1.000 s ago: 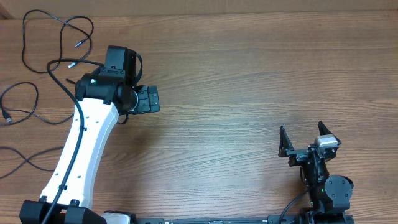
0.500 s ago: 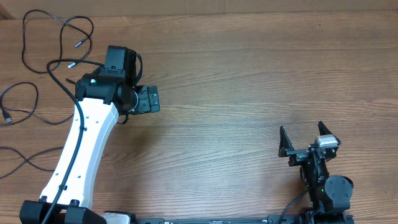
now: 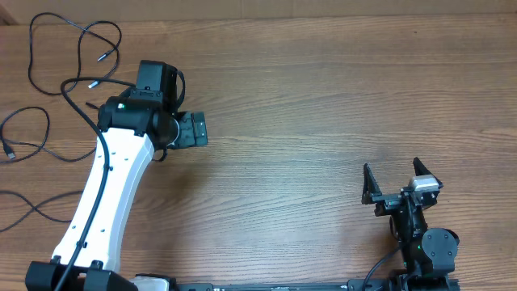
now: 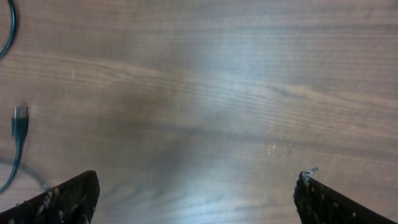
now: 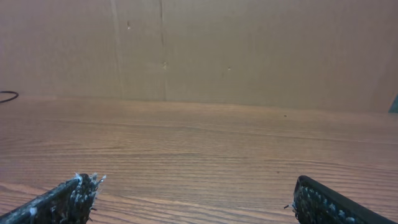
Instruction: Untangle cables
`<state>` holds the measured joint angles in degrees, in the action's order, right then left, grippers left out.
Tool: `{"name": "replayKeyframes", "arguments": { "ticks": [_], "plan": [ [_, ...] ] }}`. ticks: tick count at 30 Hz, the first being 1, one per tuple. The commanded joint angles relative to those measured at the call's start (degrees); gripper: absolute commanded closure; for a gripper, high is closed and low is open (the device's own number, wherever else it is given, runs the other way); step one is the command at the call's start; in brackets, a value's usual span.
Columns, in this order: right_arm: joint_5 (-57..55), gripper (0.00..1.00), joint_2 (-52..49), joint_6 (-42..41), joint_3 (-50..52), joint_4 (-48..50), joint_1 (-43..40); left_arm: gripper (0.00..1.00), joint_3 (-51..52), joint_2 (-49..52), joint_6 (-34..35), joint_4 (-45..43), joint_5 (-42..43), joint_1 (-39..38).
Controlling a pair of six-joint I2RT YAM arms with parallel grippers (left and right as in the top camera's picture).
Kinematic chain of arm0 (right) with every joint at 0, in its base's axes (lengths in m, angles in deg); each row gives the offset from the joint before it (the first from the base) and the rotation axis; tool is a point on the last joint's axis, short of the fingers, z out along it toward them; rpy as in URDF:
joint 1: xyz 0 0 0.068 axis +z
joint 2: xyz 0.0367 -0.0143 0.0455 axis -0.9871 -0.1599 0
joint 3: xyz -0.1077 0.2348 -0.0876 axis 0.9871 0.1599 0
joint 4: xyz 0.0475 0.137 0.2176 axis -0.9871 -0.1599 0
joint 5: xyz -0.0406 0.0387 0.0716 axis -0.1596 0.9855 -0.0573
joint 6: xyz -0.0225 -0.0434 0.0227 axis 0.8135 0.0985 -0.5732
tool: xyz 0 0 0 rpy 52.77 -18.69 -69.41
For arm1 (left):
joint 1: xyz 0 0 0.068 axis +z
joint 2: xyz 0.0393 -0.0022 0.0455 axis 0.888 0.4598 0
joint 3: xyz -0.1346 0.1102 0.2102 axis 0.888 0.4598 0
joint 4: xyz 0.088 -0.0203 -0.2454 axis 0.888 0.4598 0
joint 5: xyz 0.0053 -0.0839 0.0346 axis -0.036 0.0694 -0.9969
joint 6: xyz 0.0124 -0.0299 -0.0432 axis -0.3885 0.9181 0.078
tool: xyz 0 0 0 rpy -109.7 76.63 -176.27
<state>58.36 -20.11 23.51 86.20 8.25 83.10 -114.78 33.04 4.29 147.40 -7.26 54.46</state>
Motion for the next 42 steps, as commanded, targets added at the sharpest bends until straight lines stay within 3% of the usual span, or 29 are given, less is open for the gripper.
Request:
{"name": "replayKeyframes", "arguments": {
  "ticks": [1, 6, 17, 21, 27, 31, 42],
  "plan": [
    [-0.74, 0.00, 0.57, -0.11, 0.57, 0.33, 0.31, 0.00, 4.09, -5.49, 1.07, -3.61, -0.04, 0.26],
    [-0.74, 0.00, 0.57, -0.11, 0.57, 0.35, 0.31, 0.00, 16.37, -14.12, 1.07, -11.30, -0.09, 0.42],
    [-0.74, 0.00, 0.57, -0.11, 0.57, 0.35, 0.31, 0.00, 36.04, -40.85, 2.64, -12.98, 1.60, 4.20],
    [-0.74, 0.00, 0.57, -0.11, 0.57, 0.33, 0.31, 0.00, 44.59, -52.13, -3.76, -20.37, 5.68, 6.69],
    [-0.74, 0.00, 0.57, -0.11, 0.57, 0.35, 0.31, 0.01, 55.56, -59.65, -12.41, -35.10, 10.47, 7.48],
    [-0.74, 0.00, 0.57, -0.11, 0.57, 0.33, 0.31, 0.00, 63.54, -65.29, -12.74, -45.81, 11.45, 8.24],
    [-0.74, 0.00, 0.57, -0.11, 0.57, 0.35, 0.31, 0.00, 75.89, -75.56, -12.76, -63.45, 11.41, 9.07]
  ]
}}
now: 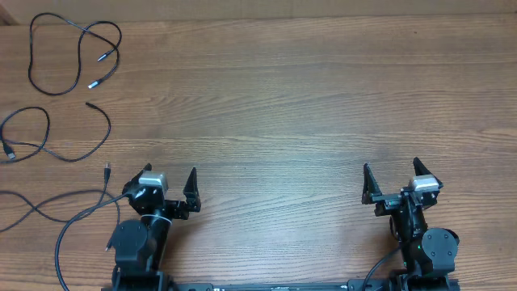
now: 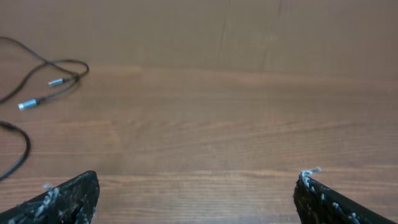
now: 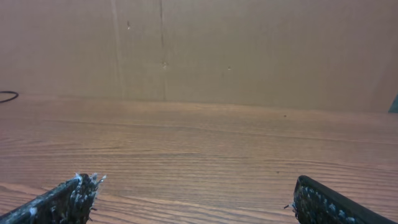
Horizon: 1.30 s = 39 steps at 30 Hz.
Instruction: Untangle cables
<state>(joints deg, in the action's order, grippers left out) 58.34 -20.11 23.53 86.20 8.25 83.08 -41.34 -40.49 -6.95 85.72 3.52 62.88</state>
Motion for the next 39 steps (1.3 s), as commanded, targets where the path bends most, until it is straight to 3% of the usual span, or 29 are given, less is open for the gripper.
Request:
{"name": "replayKeyframes", "arguments": {
  "ticks": [1, 8, 12, 24, 39],
  "plan": [
    [-0.72, 0.00, 0.57, -0.13, 0.57, 0.33, 0.33, 0.00, 3.30, -2.73, -1.53, -2.78, 0.52, 0.85],
    [-0.72, 0.00, 0.57, -0.13, 0.57, 0.33, 0.33, 0.00, 3.48, -7.19, -1.49, -1.22, -0.96, 0.96],
    [-0.72, 0.00, 0.57, -0.13, 0.57, 0.35, 0.33, 0.00, 3.48, -12.24, -0.04, 4.57, -6.21, 0.92],
    [-0.72, 0.00, 0.57, -0.13, 0.57, 0.35, 0.33, 0.00, 3.50, -12.09, 3.15, 4.20, -13.86, 0.85],
    [-0.72, 0.00, 0.57, -0.13, 0.57, 0.35, 0.33, 0.00, 3.48, -12.09, -3.30, 4.57, -11.06, 0.85]
  ]
}}
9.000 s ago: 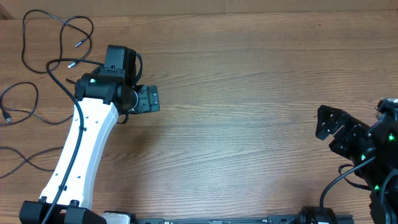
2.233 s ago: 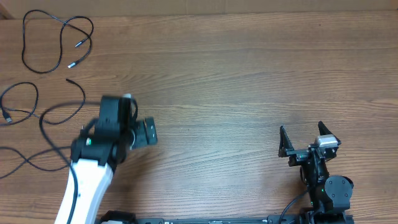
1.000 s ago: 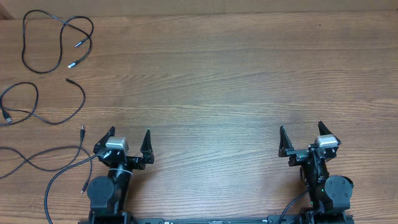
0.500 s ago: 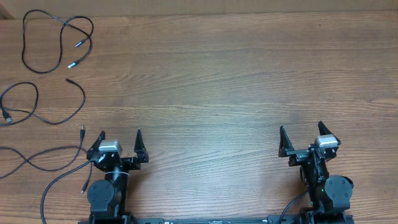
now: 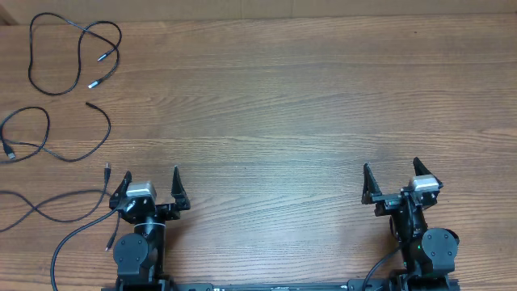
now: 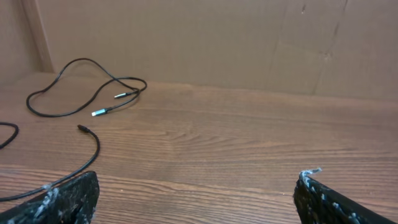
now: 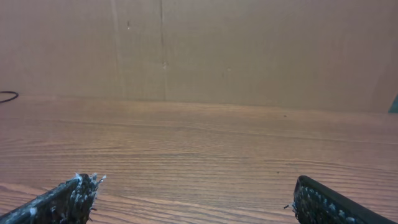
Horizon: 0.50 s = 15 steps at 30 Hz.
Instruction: Untangle cables
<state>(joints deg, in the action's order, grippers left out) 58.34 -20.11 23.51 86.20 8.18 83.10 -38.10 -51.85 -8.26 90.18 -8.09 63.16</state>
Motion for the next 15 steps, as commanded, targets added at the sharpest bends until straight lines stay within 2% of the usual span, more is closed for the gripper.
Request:
{"name": "replayKeyframes", "arguments": {
  "ticks": [1, 15],
  "plan": [
    [-0.72, 0.00, 0.57, -0.11, 0.57, 0.42, 0.31, 0.01, 0.24, -0.72, -2.23, 0.11, 0.55, 0.57],
    [-0.72, 0.00, 0.57, -0.11, 0.57, 0.42, 0.31, 0.00, 0.24, -0.59, -2.75, -0.04, 0.63, 0.57]
  ]
}}
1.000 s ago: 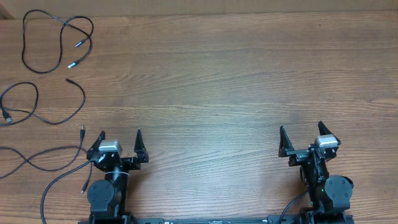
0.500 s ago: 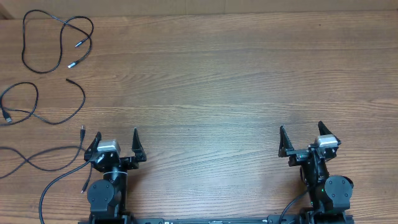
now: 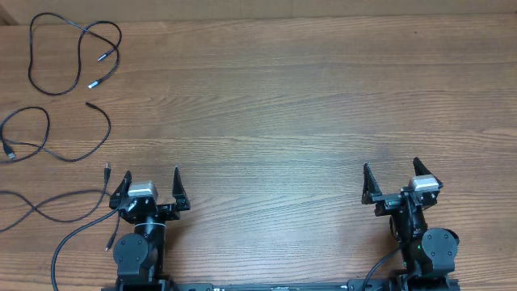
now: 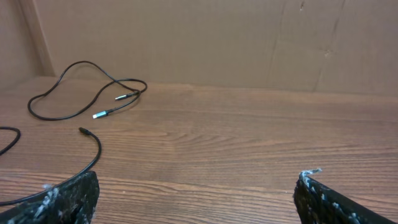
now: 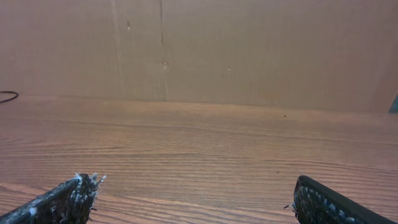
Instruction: Untangle cables
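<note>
Three black cables lie apart at the table's left. A looped one with silver plugs (image 3: 74,27) (image 4: 69,66) is at the far corner. A second cable (image 3: 103,137) (image 4: 97,149) curves below it. A third (image 3: 56,212) trails off the front left. My left gripper (image 3: 151,179) (image 4: 198,178) sits open at the front edge, just right of the third cable, with nothing between its fingers. Over at the front right, my right gripper (image 3: 391,170) (image 5: 196,182) is open too and holds nothing.
A brown cardboard wall (image 5: 249,50) runs along the table's far edge. The wooden tabletop (image 3: 291,105) stretches between and beyond both grippers. A short arc of black cable (image 5: 6,94) shows at the left edge of the right wrist view.
The left wrist view has shifted very slightly. Neither the cables nor the right gripper has moved.
At first my left arm reached out over the table's left, gripper open beside the cables. Then it was back at the front edge, angled slightly right, then squared toward the far wall, where it stays. The right arm kept still throughout.
</note>
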`<state>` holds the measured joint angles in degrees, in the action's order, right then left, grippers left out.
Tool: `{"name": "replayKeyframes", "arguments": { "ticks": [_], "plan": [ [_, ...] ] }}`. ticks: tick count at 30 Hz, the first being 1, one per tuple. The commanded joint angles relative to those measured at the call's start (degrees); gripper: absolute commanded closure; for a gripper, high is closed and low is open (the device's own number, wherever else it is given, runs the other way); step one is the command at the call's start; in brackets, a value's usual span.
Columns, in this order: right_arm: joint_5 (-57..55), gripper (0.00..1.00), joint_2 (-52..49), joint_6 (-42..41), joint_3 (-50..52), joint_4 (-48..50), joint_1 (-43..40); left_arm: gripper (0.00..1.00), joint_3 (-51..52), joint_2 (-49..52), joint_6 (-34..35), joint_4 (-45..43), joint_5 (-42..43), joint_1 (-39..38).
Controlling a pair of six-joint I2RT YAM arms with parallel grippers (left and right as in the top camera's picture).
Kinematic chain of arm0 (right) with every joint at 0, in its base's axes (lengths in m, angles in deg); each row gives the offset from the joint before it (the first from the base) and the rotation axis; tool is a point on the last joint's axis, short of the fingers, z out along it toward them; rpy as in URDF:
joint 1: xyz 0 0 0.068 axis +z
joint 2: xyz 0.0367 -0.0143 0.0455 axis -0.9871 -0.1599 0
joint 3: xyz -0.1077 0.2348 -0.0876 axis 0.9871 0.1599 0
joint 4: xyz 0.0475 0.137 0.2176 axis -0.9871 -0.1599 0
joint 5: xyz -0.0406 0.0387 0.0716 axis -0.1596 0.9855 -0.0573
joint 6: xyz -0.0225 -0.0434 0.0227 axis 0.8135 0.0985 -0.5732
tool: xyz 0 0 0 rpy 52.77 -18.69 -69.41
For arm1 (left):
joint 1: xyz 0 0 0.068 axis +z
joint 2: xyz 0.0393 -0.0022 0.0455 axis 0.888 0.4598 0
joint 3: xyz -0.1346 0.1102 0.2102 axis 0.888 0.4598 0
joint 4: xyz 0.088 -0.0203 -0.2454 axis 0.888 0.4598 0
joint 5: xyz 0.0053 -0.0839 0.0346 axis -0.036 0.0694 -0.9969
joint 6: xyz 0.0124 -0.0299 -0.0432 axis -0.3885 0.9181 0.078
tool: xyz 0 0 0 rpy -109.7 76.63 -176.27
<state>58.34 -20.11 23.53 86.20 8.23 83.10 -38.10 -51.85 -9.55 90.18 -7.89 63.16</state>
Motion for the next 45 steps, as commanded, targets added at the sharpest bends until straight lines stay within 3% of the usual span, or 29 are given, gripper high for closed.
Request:
{"name": "replayKeyframes", "arguments": {
  "ticks": [1, 24, 30, 45],
  "plan": [
    [-0.72, 0.00, 0.57, -0.13, 0.57, 0.37, 0.31, 0.00, 0.24, -0.59, -1.46, -0.04, 0.44, 0.57],
    [-0.44, 0.00, 0.57, -0.20, 0.57, 0.31, 0.28, 0.00, 0.24, -0.59, -1.46, -0.04, 0.44, 0.57],
    [-0.28, 0.00, 0.57, -7.67, 0.57, 0.28, 0.26, 0.00, 0.24, -0.59, -1.46, -0.04, 0.44, 0.57],
    [-0.72, 0.00, 0.57, -7.52, 0.57, 0.35, 0.26, 0.01, 0.24, -0.59, -1.46, -0.04, 0.44, 0.57]
  ]
}}
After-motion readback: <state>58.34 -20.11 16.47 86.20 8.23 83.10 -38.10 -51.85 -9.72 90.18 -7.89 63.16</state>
